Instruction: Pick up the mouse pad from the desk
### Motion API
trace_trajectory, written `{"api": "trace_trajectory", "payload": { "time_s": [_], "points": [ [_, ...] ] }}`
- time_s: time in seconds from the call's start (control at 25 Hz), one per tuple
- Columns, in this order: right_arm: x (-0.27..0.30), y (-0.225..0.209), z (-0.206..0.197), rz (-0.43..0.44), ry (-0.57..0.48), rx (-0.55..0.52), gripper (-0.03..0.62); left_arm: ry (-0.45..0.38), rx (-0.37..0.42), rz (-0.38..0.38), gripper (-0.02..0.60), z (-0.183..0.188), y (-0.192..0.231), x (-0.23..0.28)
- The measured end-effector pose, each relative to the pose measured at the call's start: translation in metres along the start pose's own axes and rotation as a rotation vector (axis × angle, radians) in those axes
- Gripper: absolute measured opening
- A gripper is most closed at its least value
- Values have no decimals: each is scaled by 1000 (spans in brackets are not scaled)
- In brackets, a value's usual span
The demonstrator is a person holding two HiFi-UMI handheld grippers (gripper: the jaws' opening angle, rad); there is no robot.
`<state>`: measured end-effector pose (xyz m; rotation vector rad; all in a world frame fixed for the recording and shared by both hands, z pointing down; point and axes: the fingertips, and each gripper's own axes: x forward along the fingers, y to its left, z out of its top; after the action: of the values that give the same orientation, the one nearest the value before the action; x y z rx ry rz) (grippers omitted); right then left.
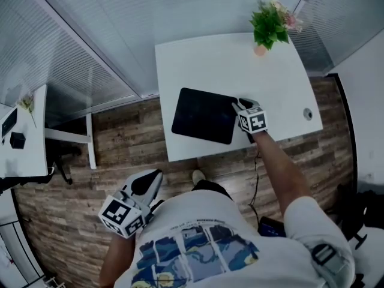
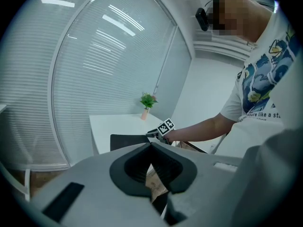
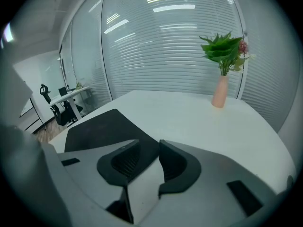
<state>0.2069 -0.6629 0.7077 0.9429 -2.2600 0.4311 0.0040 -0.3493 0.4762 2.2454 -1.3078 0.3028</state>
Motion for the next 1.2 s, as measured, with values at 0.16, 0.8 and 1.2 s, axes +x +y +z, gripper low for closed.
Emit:
{"api": "trace_trajectory", "payload": {
  "time_s": [0.16, 0.8, 1.2],
  "points": [
    [15, -7, 5, 15, 12, -2, 129, 12, 25, 14, 3, 5, 3, 6],
    [32, 1, -1, 28, 100, 12, 58, 17, -7, 20, 3, 9, 14, 8],
    [14, 16, 16, -2, 60, 5, 29, -10, -10, 9, 3, 3, 18, -17]
  ]
}}
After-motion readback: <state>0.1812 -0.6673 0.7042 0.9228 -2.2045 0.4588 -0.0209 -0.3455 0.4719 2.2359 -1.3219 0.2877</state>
